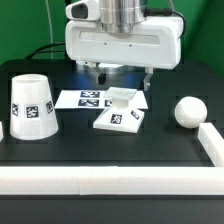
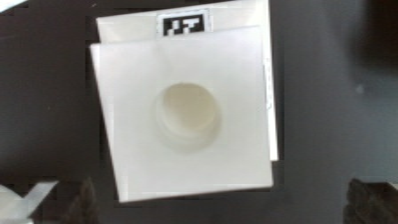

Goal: Assemble lamp

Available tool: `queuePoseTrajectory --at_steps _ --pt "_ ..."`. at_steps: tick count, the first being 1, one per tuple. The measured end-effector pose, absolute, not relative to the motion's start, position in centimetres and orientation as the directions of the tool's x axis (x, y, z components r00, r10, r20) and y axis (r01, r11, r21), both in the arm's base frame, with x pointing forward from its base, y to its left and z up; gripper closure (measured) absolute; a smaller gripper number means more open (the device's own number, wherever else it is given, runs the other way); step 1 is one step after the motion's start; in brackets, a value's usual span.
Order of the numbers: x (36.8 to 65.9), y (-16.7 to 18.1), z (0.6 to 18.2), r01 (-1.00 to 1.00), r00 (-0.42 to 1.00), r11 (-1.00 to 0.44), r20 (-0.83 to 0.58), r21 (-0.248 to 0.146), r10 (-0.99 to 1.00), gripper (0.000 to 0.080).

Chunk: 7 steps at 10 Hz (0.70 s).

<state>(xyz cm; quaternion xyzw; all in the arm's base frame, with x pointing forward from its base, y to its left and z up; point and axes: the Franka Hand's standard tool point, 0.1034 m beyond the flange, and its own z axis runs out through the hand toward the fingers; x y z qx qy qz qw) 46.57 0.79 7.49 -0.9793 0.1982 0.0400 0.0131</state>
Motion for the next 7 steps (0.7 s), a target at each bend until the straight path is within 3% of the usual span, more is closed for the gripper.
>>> queuePoseTrajectory --at_steps 7 --pt "45.6 0.2 5.7 -0.280 0.957 -0.960 -0.086 -0.014 -0.278 0.0099"
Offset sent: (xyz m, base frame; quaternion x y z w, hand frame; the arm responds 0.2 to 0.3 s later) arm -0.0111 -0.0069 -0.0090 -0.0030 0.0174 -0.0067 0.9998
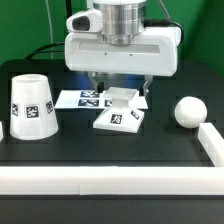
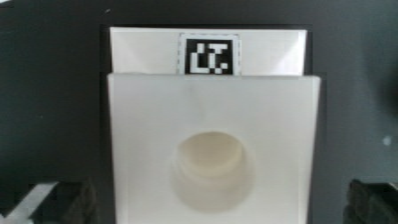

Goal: Assemble lamp

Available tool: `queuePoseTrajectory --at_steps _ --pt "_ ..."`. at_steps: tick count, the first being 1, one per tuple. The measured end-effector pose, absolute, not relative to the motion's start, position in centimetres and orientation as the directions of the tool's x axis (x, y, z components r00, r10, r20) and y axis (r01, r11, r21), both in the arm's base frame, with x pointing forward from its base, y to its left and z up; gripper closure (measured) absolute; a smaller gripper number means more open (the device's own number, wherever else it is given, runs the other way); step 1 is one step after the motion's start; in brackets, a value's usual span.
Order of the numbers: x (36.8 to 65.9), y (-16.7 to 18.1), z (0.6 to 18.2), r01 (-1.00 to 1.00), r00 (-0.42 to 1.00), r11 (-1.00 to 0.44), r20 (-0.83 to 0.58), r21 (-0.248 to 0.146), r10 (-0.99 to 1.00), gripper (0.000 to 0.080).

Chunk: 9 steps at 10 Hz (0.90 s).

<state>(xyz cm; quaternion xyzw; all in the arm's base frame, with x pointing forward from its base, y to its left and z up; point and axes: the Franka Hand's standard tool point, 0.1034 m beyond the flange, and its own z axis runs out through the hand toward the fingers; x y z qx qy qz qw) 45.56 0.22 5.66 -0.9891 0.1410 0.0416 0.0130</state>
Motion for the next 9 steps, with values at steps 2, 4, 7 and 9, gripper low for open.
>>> queuePoseTrajectory --at_steps 2,4,7,9 --pt "45.40 0.11 5.37 -0.272 0.959 -0.962 -0.091 -0.013 -0.269 0.0099" --pt "45.43 0.18 5.39 -0.268 0.960 -0.963 -0.091 -0.013 -0.266 0.0266" --pt "45.43 0.22 5.39 -0.266 0.960 -0.964 -0.091 -0.013 -0.264 0.0266" --pt "45.43 0.23 5.39 -0.266 0.960 -0.964 -0.091 -0.013 -0.264 0.0266"
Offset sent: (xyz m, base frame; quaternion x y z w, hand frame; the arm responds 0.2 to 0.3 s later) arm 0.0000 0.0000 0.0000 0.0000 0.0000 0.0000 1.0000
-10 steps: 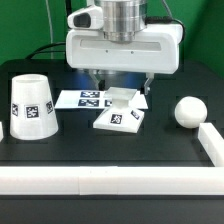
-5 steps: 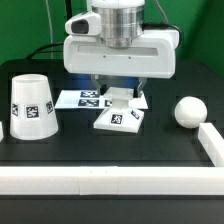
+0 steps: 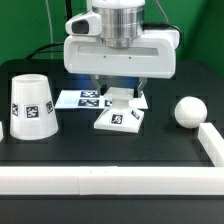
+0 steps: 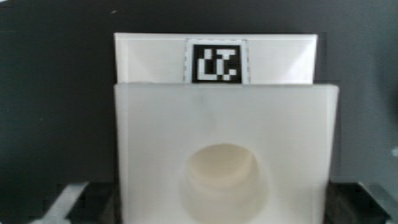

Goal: Assemble lamp

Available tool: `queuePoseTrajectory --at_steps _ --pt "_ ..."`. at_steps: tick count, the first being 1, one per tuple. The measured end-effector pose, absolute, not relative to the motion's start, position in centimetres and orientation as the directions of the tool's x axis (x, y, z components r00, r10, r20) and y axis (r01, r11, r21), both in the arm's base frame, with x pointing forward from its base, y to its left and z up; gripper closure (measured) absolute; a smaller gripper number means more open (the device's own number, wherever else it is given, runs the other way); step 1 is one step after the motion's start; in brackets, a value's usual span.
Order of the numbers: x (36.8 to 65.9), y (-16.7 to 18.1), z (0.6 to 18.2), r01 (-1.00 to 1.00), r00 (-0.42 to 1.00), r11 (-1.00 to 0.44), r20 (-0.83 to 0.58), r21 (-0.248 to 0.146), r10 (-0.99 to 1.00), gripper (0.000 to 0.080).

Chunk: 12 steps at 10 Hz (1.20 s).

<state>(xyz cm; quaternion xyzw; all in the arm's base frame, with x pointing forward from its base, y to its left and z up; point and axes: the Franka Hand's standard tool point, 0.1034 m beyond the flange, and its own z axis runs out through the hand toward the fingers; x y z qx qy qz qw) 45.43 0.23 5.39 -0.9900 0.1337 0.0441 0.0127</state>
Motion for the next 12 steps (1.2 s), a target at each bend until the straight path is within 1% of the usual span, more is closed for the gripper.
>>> queuePoseTrajectory --at_steps 2,6,7,11,12 --pt "45.6 0.3 5.4 -0.259 0.962 -0.966 -0.092 -0.014 -0.256 0.0265" --pt "50.5 1.5 5.5 -0.189 0.981 -0.981 -0.054 -0.031 -0.187 0.0265" --pt "51.2 1.8 5.5 -0.178 0.983 -0.983 -0.045 -0.034 -0.177 0.0265" --pt "51.2 1.8 5.5 -0.175 0.984 -0.984 -0.047 -0.033 -0.174 0.0265" --pt "52.6 2.1 5.6 -0.142 0.989 -0.989 -0.047 -0.037 -0.140 0.0265"
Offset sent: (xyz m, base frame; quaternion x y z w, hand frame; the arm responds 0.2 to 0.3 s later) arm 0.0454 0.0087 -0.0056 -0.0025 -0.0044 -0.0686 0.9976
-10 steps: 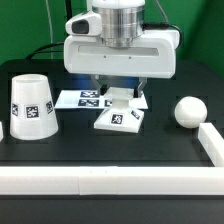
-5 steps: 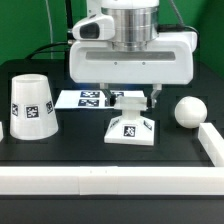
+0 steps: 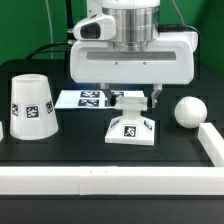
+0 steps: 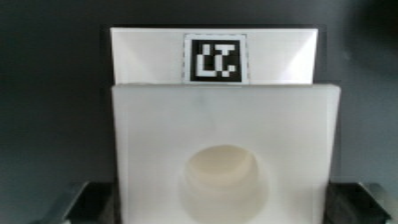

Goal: Assemble lamp

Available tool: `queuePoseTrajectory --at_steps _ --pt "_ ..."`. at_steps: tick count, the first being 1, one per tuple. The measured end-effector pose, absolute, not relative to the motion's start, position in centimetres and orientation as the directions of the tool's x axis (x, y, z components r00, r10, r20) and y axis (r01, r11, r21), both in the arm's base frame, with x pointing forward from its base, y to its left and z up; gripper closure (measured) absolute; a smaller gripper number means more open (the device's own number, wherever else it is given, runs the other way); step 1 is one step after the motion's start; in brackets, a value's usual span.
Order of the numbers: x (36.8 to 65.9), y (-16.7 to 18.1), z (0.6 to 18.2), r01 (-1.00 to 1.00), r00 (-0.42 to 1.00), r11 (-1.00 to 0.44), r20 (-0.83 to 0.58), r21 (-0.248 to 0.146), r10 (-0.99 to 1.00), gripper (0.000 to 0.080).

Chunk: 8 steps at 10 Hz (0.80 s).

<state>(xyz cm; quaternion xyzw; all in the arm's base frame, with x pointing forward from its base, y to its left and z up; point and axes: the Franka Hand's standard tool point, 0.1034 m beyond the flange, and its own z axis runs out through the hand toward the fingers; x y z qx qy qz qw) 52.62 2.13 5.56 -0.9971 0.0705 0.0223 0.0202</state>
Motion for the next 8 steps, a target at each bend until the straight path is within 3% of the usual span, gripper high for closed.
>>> queuePoseTrajectory --at_steps 5,8 --pt "60.1 5.0 5.7 -0.087 0.995 -0.995 0.033 -0.056 -0.089 0.0265" --pt "62.4 7.1 5.7 -0.058 0.996 -0.996 0.064 -0.062 -0.062 0.0265"
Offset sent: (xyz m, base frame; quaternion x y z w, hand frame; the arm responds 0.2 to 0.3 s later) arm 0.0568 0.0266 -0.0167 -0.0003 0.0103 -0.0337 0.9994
